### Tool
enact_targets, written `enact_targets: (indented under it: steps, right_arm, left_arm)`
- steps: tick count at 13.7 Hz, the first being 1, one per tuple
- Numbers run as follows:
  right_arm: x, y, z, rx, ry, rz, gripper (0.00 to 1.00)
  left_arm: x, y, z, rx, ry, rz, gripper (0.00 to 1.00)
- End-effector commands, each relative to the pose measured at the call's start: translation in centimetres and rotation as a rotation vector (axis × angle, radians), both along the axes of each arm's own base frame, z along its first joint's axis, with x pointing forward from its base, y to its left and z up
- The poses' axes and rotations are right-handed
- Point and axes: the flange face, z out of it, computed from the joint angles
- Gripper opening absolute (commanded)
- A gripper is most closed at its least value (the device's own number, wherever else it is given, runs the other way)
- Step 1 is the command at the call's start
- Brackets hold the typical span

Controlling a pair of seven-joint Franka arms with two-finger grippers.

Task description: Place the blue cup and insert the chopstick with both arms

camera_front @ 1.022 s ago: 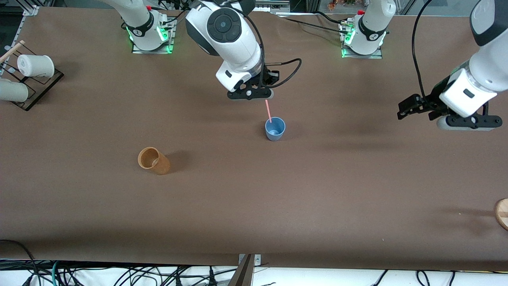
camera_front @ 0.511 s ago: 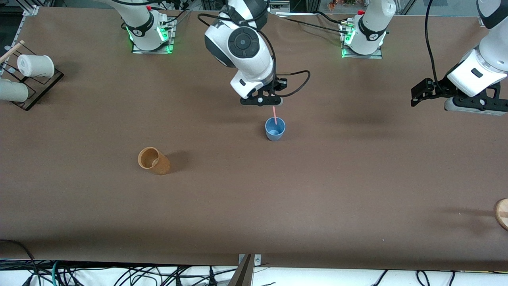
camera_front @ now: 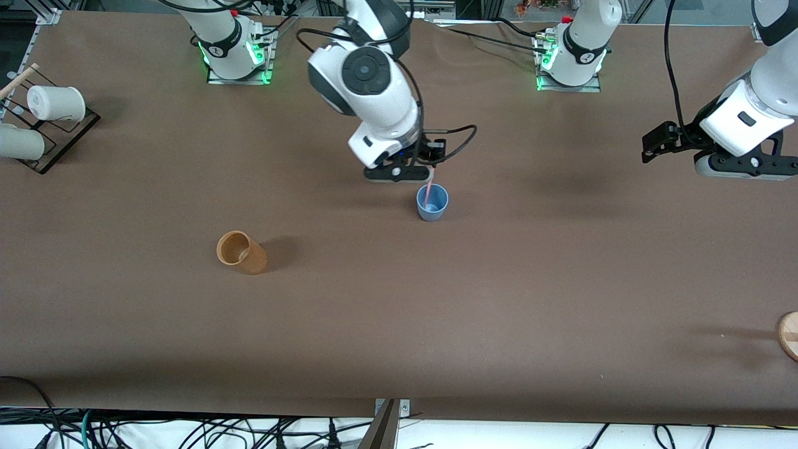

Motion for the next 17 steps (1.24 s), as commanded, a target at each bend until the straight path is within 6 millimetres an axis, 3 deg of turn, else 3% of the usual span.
enact_targets:
  steps: [1,4,5,6,8,10,11,13,14,15,17]
  right_arm:
    - [3.9,-10.3,5.4,-0.047,-0.052,0.013,1.00]
    - [6.3,-23.0,8.9,-0.124,-0.038,0.172,1.00]
    - [6.2,-27.6,10.4,-0.148,-0.025,0.203,1.00]
    - [5.1,-30.8,11.6,-0.170,-0.022,0.231,1.00]
    - [2.5,-33.4,14.0,-0.212,-0.022,0.238,1.00]
    - [2.3,-35.5,14.7,-0.224,0.006,0.204,1.00]
    - [2.4,-36.2,14.7,-0.222,0.007,0.197,1.00]
    - [2.6,-36.6,15.0,-0.218,-0.002,0.222,1.00]
    - [2.7,-37.1,15.0,-0.218,-0.003,0.225,1.00]
    - [2.8,-37.6,15.0,-0.217,-0.002,0.225,1.00]
    - [2.7,-37.8,15.0,-0.219,0.003,0.233,1.00]
  left_arm:
    - [1.2,-0.3,0.4,0.022,0.014,0.002,1.00]
    - [1.0,-0.2,0.4,0.023,0.021,0.002,1.00]
    - [0.8,-0.5,0.4,0.024,0.037,0.001,1.00]
    - [0.6,-0.6,0.6,0.023,0.040,-0.002,1.00]
    - [-0.1,-2.7,0.6,0.018,0.070,-0.038,1.00]
    - [-0.7,-4.7,-0.3,0.012,0.125,-0.077,1.00]
    - [-0.6,-5.9,-1.6,0.009,0.151,-0.097,1.00]
    - [1.5,-7.7,-6.1,-0.033,0.200,-0.025,1.00]
    - [2.2,-8.7,-7.4,-0.049,0.197,0.006,1.00]
    - [2.6,-9.9,-8.4,-0.052,0.193,-0.003,1.00]
    - [2.9,-10.4,-9.0,-0.052,0.188,-0.011,1.00]
